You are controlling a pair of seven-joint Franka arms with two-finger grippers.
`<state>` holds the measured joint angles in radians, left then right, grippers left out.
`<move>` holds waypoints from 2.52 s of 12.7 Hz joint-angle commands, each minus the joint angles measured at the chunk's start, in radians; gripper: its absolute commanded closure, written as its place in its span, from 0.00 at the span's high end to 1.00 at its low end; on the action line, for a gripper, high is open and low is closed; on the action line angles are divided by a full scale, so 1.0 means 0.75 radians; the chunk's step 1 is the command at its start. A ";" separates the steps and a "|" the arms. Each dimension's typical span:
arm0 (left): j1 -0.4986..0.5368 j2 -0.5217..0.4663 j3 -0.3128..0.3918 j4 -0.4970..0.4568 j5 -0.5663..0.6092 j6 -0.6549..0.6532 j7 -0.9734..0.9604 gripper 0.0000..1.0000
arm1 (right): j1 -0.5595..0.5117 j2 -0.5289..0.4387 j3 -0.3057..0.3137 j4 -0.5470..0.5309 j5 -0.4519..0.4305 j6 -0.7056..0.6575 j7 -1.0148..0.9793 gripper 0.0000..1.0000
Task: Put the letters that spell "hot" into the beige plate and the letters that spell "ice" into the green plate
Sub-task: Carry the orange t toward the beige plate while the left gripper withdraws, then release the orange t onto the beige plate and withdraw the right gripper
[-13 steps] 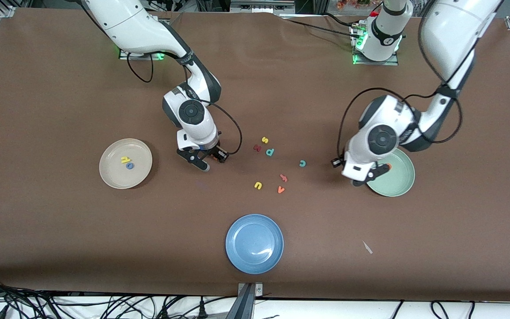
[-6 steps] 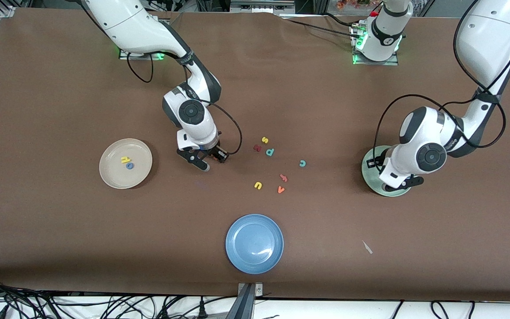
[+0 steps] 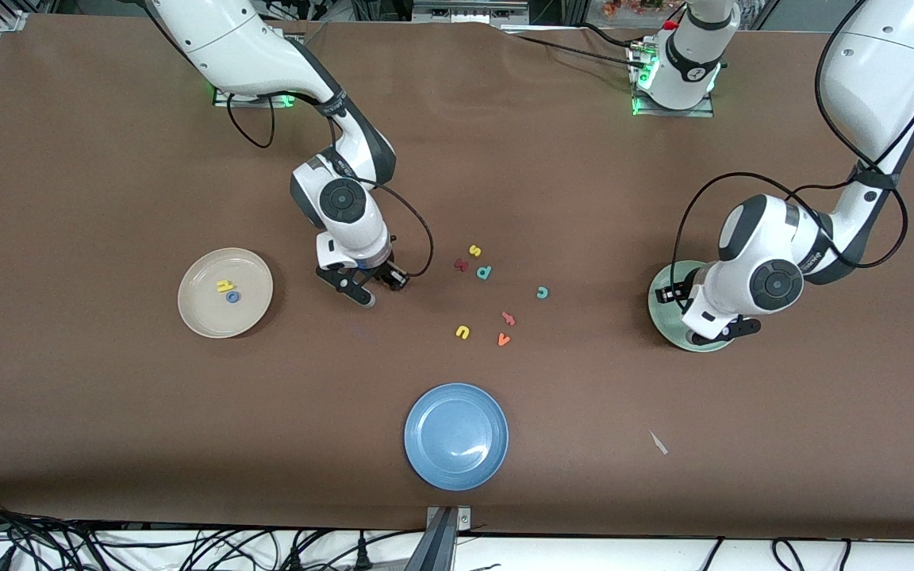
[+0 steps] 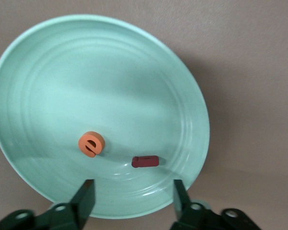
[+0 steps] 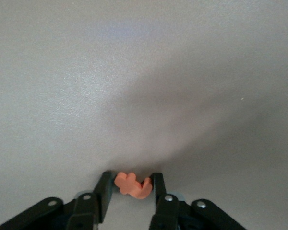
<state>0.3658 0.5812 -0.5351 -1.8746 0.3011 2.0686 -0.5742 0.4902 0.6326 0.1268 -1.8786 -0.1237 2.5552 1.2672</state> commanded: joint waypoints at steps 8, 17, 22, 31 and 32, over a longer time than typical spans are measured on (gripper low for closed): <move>-0.017 -0.069 -0.201 -0.004 -0.078 -0.015 -0.365 0.95 | -0.074 -0.160 -0.034 -0.003 -0.019 -0.203 -0.202 0.26; -0.181 0.023 -0.205 -0.010 -0.056 0.269 -0.735 0.94 | -0.359 -0.536 -0.173 -0.274 -0.005 -0.482 -1.110 0.32; -0.234 0.084 -0.182 -0.008 0.060 0.349 -0.866 0.94 | -0.363 -0.555 -0.181 -0.289 -0.003 -0.484 -1.092 1.00; -0.259 0.121 -0.176 -0.004 0.120 0.391 -0.928 0.94 | -0.363 -0.678 -0.181 0.076 0.152 -0.906 -1.292 1.00; -0.275 0.123 -0.162 -0.004 0.120 0.398 -0.930 0.94 | -0.363 -0.678 -0.210 0.150 0.207 -1.009 -1.366 1.00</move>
<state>0.1850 0.6684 -0.6758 -1.8838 0.3546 2.3456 -1.2373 0.2160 0.1175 -0.0068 -1.8777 -0.0380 1.9276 0.3436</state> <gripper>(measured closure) 0.057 0.000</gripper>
